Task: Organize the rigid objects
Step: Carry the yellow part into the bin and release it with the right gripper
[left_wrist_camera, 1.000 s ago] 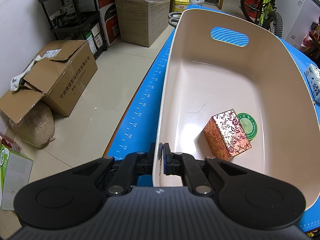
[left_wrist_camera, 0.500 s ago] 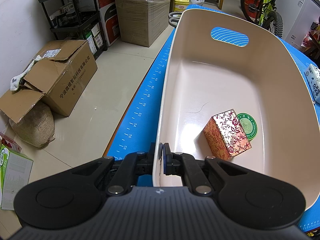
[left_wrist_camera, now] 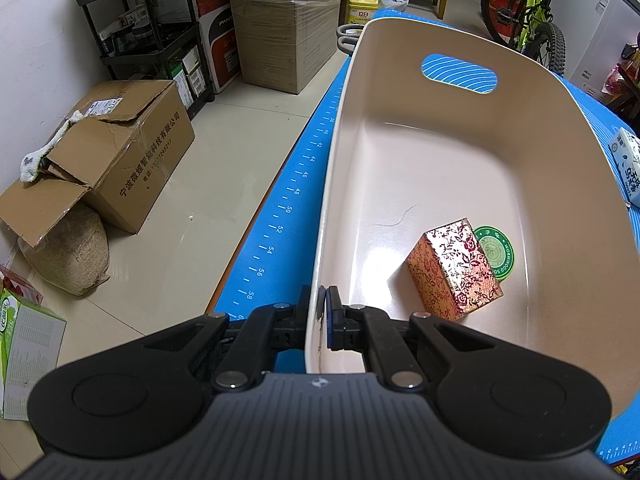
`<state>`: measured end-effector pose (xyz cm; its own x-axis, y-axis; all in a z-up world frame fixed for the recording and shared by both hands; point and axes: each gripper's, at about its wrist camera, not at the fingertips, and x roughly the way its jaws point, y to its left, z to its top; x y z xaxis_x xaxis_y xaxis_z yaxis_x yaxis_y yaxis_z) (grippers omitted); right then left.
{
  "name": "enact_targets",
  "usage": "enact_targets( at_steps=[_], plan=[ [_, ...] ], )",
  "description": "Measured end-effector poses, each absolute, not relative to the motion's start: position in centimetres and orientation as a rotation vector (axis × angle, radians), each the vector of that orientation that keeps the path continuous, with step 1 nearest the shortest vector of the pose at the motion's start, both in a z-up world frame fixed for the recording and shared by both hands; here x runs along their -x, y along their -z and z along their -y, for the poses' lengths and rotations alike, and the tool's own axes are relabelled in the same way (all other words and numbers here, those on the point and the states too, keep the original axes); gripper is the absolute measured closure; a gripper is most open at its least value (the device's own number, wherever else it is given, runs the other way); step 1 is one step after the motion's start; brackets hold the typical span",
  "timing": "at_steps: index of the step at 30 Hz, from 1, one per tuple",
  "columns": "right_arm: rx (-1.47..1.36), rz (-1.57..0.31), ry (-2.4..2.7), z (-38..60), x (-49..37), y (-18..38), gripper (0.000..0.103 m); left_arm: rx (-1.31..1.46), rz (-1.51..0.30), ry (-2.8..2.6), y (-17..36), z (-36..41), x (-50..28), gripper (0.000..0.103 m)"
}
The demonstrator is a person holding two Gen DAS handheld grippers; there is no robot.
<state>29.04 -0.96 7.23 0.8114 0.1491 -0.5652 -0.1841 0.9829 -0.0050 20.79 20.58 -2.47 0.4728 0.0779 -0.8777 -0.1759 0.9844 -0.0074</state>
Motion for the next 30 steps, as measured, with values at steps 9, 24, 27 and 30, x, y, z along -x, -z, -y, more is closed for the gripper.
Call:
enact_targets(
  at_steps=[9, 24, 27, 30],
  plan=[
    [0.149, -0.642, -0.297, -5.5, -31.6, -5.8, 0.055, 0.104, -1.068, -0.156, 2.5, -20.1, -20.8, 0.095],
    [0.197, -0.956, -0.292, -9.9, -34.7, 2.3, 0.055, 0.104, -1.068, -0.156, 2.6, -20.0, -20.8, 0.095],
    [0.187, -1.014, -0.283, -10.0, -35.0, 3.6, 0.055, 0.103, -1.068, -0.156, 2.6, -20.0, -20.8, 0.095],
    [0.188, -1.062, -0.279, -9.9, -35.4, 4.6, 0.055, 0.104, -1.067, -0.154, 2.6, -20.0, -20.8, 0.096]
  ],
)
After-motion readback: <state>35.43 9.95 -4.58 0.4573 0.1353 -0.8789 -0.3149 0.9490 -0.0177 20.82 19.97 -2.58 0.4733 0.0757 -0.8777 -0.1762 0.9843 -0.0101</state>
